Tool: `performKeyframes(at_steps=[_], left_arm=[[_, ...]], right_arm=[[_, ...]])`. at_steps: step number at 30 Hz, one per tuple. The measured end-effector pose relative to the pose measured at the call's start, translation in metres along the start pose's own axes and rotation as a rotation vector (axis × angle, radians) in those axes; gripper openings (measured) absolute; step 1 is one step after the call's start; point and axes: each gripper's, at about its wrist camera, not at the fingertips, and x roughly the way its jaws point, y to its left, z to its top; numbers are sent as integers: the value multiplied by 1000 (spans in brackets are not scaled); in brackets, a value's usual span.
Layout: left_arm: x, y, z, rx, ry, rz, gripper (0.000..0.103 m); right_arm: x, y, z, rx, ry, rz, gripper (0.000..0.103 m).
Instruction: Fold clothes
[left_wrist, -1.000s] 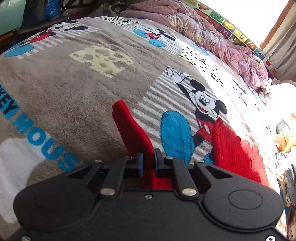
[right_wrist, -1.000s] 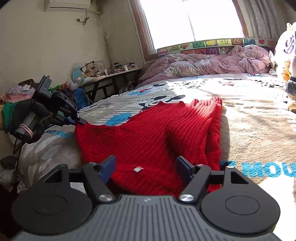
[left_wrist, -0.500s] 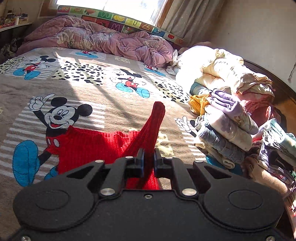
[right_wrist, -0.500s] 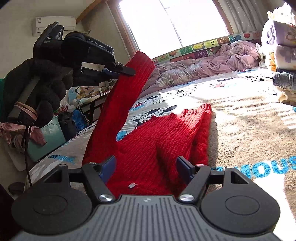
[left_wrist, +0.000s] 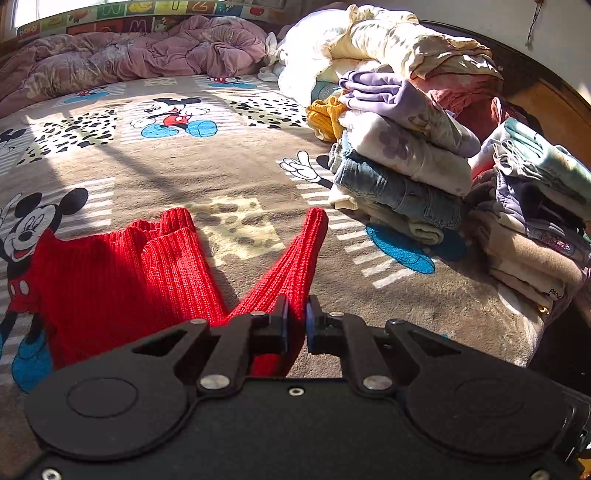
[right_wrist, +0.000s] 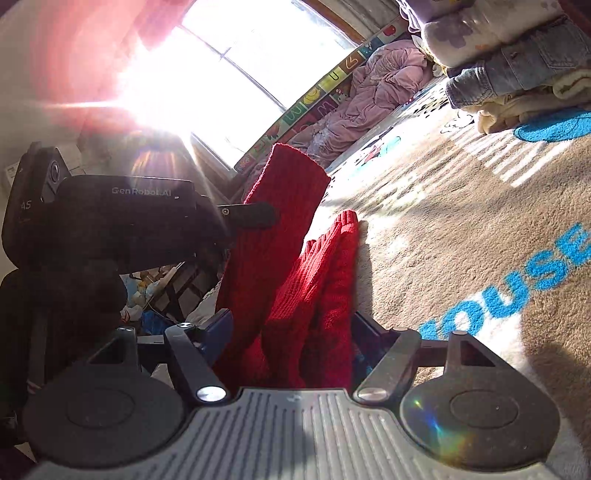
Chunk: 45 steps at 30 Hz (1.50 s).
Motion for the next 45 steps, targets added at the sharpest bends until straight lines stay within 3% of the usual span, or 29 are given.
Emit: performKeyframes(at_steps=[2,4,5,6,9,12,15,17,19,23,26,31,34,36,38,39,45], left_arm=[[5,-4,-3,21,32,-39,8],[2,-6,-2,38,45,-52,27],[-1,-6,-1,48,45,-49,45],[-5,-6,0,57,44,-44,47],[-34,6,15,82,18,20,47],[-65,25,27,192,20,104,47],[-89,64,23,258,51,222,48],[-92,95,8,224,72,281,48],[-83,119,-8,151,99,301,47],[-63,124,-24,214,167,330,47],[-59,119,-31,233,175,277,47],[-52,110,-36,255,185,246,47],[-49,112,-37,255,178,258,47],[-46,116,-38,250,188,275,47],[-43,121,-37,252,184,305,42],[-42,123,-36,253,175,322,37],[-24,145,-19,212,150,420,34]], right_arm=[[4,-5,0,21,6,5,72],[11,-9,0,32,19,6,72],[14,-10,0,37,26,8,72],[19,-13,1,52,36,13,72],[31,-23,2,114,65,17,78],[40,-35,4,194,79,17,77],[44,-39,8,223,85,26,78],[50,-42,11,236,91,20,77],[53,-45,14,262,80,18,77],[42,-54,11,428,49,21,77],[31,-64,-2,563,52,62,75],[61,-64,5,572,65,57,75],[72,-62,8,527,42,24,59],[78,-68,6,498,41,-4,27],[81,-72,5,502,32,-8,13],[82,-73,5,507,23,-3,12],[52,-53,9,468,-52,62,11]])
